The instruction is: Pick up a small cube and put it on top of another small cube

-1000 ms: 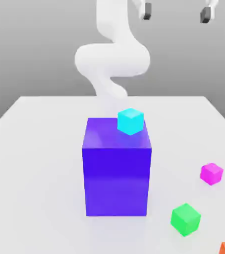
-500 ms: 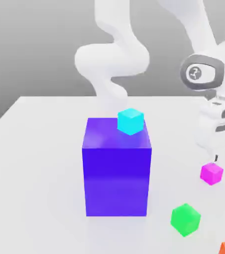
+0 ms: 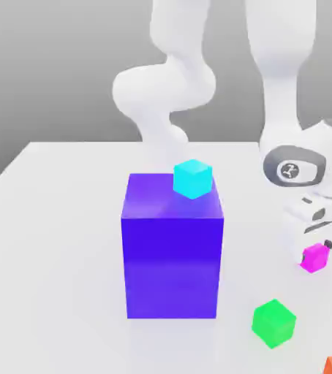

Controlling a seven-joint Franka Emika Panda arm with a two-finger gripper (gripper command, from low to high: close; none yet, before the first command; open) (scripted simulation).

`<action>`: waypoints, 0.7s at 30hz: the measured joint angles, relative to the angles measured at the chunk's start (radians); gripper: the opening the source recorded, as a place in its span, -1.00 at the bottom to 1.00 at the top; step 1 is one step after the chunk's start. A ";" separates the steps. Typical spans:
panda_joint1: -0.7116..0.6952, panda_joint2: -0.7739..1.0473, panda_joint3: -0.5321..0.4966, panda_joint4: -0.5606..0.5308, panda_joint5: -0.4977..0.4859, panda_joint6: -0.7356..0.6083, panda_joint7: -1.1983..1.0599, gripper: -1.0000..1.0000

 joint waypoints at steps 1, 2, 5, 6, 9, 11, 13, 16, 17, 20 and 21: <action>0.000 0.000 0.000 0.000 0.000 0.001 0.000 -1.00; 0.000 0.000 0.000 0.000 -0.001 0.001 0.001 -1.00; 0.009 0.004 -0.010 0.001 -0.006 0.005 0.005 -1.00; -0.008 -0.009 0.012 -0.003 0.016 -0.003 -0.012 -1.00; -0.082 -0.065 0.107 -0.021 0.109 -0.040 -0.082 -1.00; -0.129 -0.107 0.170 -0.034 0.182 -0.065 -0.138 -1.00; -0.168 -0.150 0.225 -0.048 0.259 -0.091 -0.196 -1.00; -0.206 -0.215 0.288 -0.068 0.374 -0.130 -0.284 -1.00; -0.219 -0.231 0.287 -0.065 0.403 -0.148 -0.310 -1.00; -0.312 -0.251 0.235 -0.013 0.456 -0.217 -0.381 -1.00; -0.350 -0.256 0.211 0.009 0.473 -0.242 -0.406 -1.00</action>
